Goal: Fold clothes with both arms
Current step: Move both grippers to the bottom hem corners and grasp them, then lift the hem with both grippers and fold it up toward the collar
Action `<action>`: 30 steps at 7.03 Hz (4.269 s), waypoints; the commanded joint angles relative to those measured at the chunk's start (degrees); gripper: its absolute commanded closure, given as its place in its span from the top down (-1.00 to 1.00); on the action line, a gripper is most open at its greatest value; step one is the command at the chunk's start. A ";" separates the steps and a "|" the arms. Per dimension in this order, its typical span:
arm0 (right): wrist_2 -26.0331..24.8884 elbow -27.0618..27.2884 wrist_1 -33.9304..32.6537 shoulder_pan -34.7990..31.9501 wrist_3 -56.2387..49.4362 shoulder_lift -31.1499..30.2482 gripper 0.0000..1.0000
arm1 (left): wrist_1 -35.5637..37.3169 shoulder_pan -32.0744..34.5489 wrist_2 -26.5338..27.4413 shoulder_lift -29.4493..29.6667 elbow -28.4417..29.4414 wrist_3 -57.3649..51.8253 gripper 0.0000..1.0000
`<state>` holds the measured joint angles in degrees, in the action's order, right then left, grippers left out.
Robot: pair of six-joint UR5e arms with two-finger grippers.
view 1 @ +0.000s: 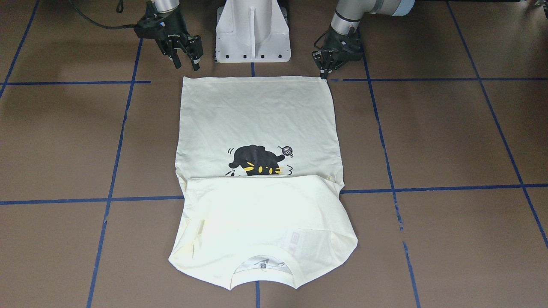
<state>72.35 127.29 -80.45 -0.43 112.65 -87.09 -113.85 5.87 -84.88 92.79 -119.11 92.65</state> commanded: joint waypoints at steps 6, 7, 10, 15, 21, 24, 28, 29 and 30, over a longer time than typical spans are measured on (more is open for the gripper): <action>-2.03 -5.83 -0.94 2.80 0.99 0.69 0.15 | 0.03 0.10 -0.28 0.90 -1.82 -0.01 -1.00; -2.04 -5.83 -0.94 2.80 0.99 0.69 0.06 | 0.03 0.10 -0.28 0.99 -1.82 -0.10 -1.00; -2.04 -6.26 -0.94 2.89 0.99 0.69 0.00 | 0.03 0.01 -0.28 0.99 -1.82 -0.10 -1.00; -2.21 -7.15 -0.76 2.98 0.90 1.04 -0.06 | 0.03 0.01 -0.28 0.99 -1.82 -0.10 -1.00; -3.09 -6.53 -0.41 2.28 0.37 1.13 -1.00 | 0.03 0.01 -0.28 0.99 -1.82 -0.10 -1.00; -1.95 5.63 -5.29 0.51 -0.15 0.34 -1.00 | 22.92 0.71 -6.38 5.52 -19.22 -0.54 -1.00; 7.69 23.18 -29.89 -2.36 -0.24 7.15 -1.00 | 44.33 5.80 -13.98 14.96 -31.71 -0.72 -1.00; 10.16 22.13 -33.77 -5.52 -2.51 12.50 -1.00 | 44.42 8.34 -13.99 15.05 -30.49 -3.94 -1.00; 11.05 20.38 -36.50 -8.94 -6.70 17.78 -1.00 | 44.42 13.50 -14.08 15.66 -28.39 -11.10 -1.00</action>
<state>81.43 149.09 -112.85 -5.48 109.78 -75.48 -69.75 14.53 -98.60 107.84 -149.36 87.80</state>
